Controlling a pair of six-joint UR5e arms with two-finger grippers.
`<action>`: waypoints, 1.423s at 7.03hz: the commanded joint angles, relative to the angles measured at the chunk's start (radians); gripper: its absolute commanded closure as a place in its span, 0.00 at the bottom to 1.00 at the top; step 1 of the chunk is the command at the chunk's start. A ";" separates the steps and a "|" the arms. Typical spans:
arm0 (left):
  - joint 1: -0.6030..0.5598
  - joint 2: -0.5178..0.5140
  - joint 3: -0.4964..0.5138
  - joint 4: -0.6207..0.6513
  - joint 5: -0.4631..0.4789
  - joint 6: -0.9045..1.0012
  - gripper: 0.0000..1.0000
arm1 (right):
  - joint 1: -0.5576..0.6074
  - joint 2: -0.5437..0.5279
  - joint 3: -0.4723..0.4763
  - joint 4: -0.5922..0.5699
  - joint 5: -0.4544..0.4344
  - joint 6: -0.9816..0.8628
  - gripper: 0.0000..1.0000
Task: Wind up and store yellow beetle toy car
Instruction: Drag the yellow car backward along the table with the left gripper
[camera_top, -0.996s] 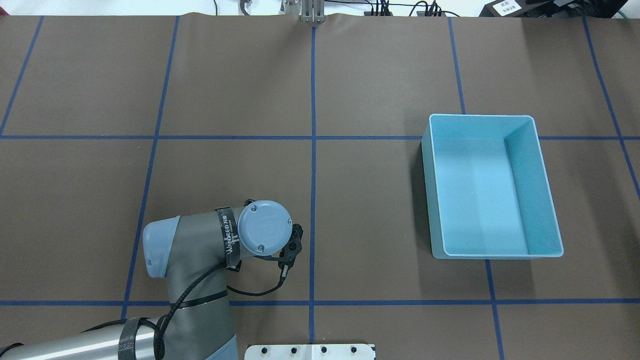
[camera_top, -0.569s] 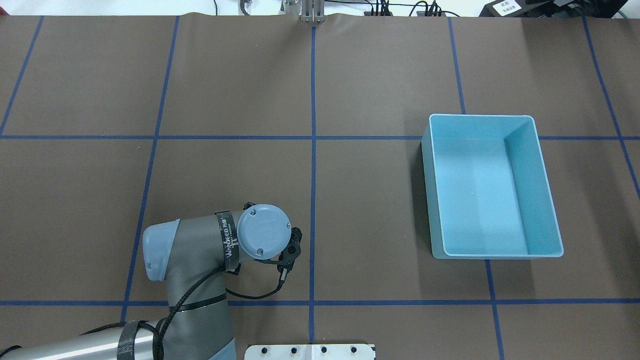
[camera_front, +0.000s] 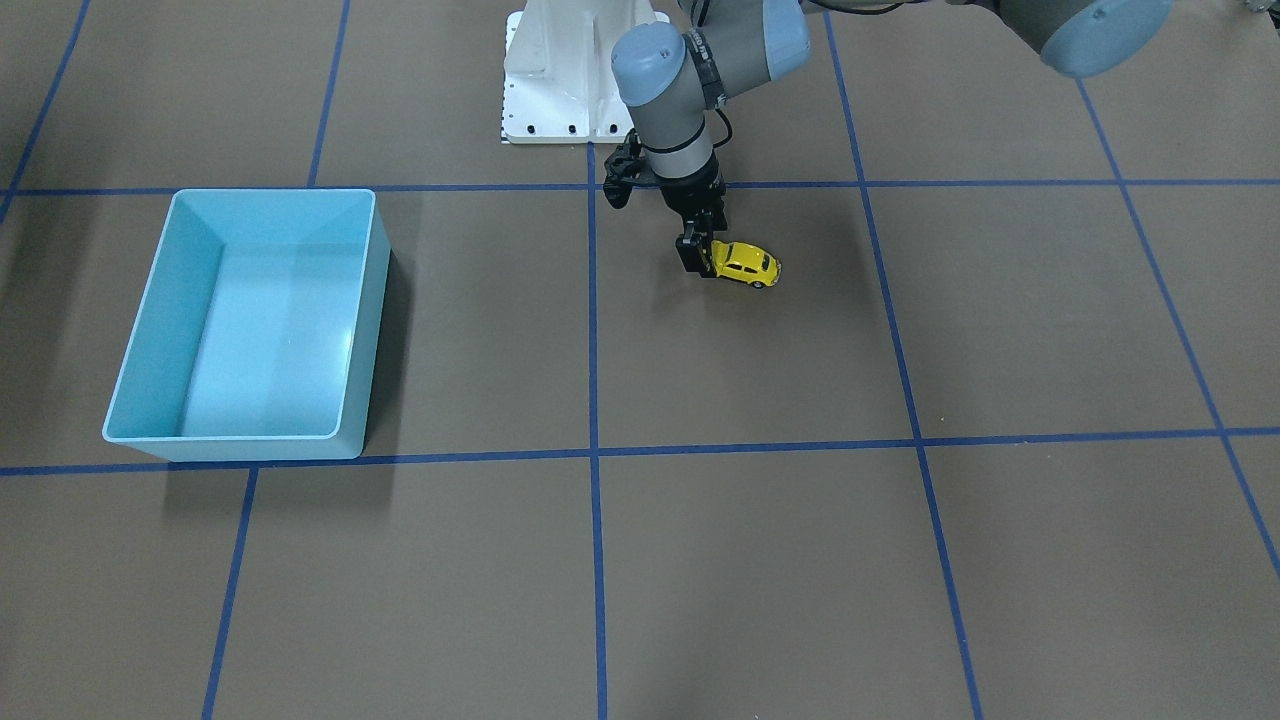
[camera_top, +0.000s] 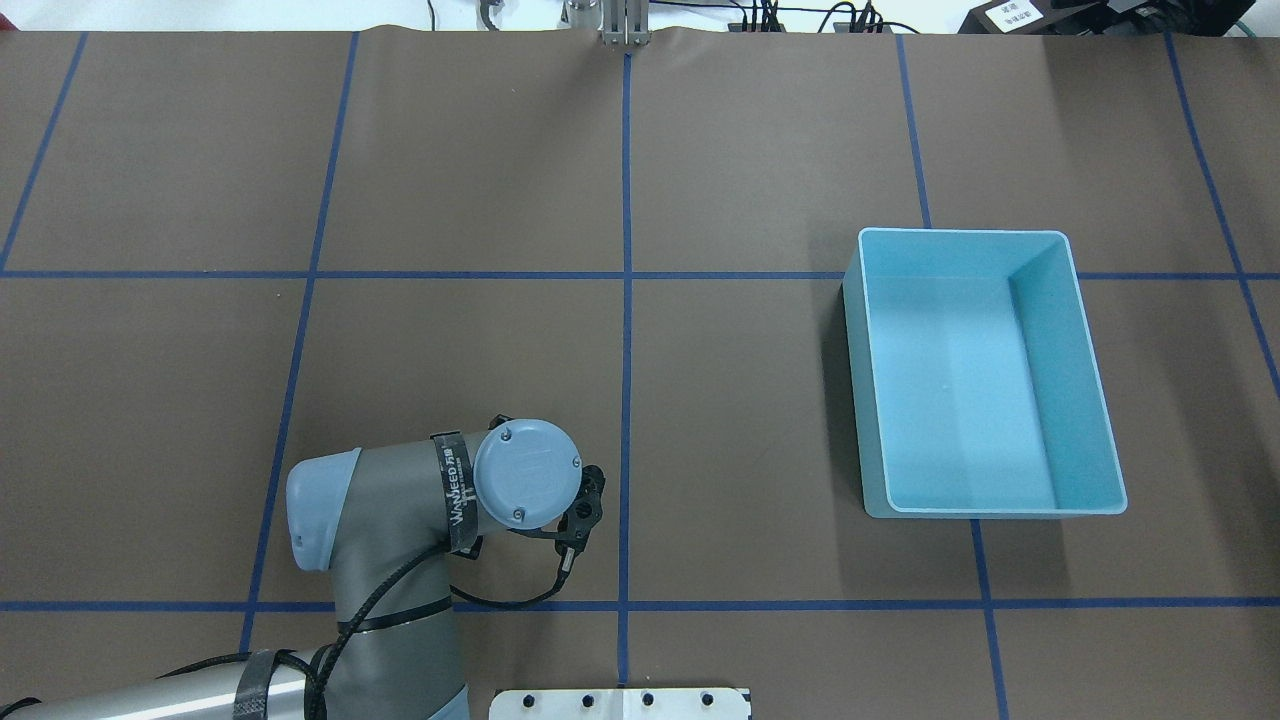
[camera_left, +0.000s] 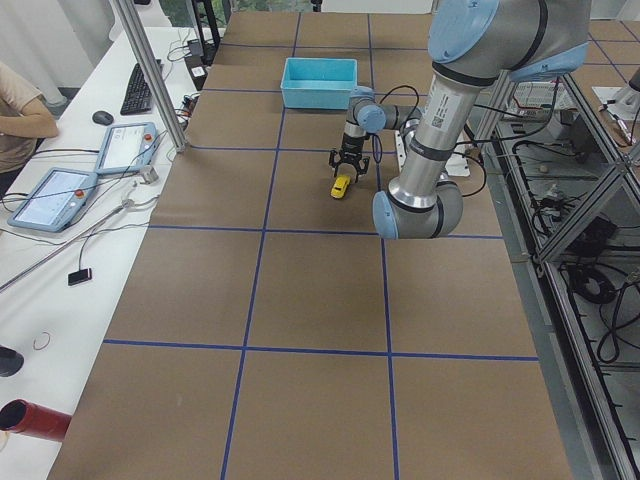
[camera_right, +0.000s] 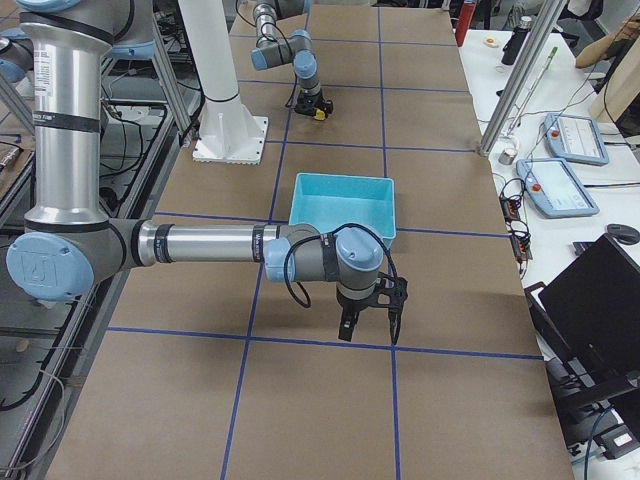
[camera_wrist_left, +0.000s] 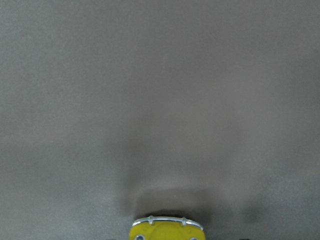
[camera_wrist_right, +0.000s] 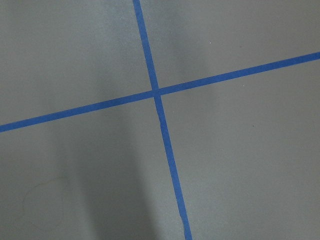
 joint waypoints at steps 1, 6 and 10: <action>0.004 0.003 0.000 -0.009 -0.002 0.000 0.18 | 0.000 0.000 0.000 0.000 0.000 0.001 0.00; 0.002 0.000 0.002 -0.018 0.000 0.000 0.36 | 0.000 0.000 0.000 0.000 0.000 0.001 0.00; -0.033 0.002 -0.052 -0.014 0.000 0.000 0.83 | 0.000 0.000 0.000 0.000 0.000 0.001 0.00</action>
